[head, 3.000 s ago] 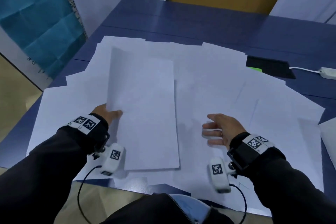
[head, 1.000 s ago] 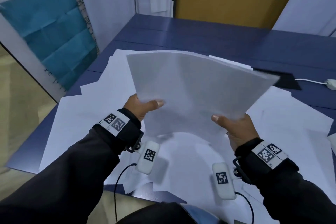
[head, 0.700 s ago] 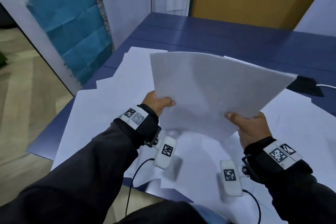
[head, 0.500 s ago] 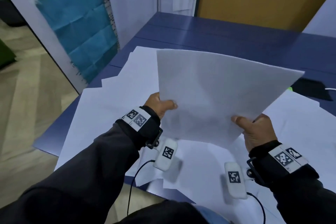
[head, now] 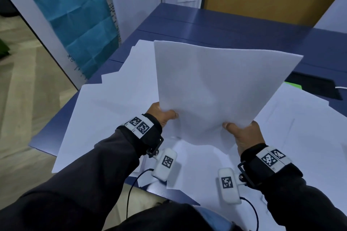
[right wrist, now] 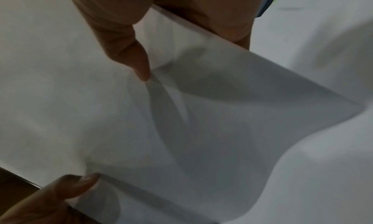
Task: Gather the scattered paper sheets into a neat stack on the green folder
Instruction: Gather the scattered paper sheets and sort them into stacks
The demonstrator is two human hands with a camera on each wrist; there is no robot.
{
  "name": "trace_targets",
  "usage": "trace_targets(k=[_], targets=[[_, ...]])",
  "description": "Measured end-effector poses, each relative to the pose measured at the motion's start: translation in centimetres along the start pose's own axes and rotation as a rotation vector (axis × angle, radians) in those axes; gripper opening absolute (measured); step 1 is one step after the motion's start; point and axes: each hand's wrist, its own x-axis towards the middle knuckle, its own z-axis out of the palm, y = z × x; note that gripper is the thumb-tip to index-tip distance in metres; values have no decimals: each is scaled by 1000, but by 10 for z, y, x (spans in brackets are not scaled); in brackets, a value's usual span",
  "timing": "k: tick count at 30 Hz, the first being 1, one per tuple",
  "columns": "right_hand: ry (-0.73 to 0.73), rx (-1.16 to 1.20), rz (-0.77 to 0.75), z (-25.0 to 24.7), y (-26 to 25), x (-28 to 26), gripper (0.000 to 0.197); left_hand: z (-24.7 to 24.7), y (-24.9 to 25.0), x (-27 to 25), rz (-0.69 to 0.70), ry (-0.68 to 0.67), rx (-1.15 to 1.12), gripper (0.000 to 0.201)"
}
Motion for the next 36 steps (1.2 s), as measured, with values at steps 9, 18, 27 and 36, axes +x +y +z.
trace_targets(k=[9, 18, 27, 36], targets=[[-141, -127, 92, 27, 7, -8, 26, -31, 6, -6, -59, 97, -92, 24], [-190, -139, 40, 77, 8, -14, 15, -133, -13, -37, -165, 306, 56, 16], [-273, -220, 132, 114, 21, -25, 9, -263, -70, -89, -440, 785, 574, 47], [-314, -278, 190, 127, 37, -27, 7, -274, -98, -96, -541, 712, 487, 59]])
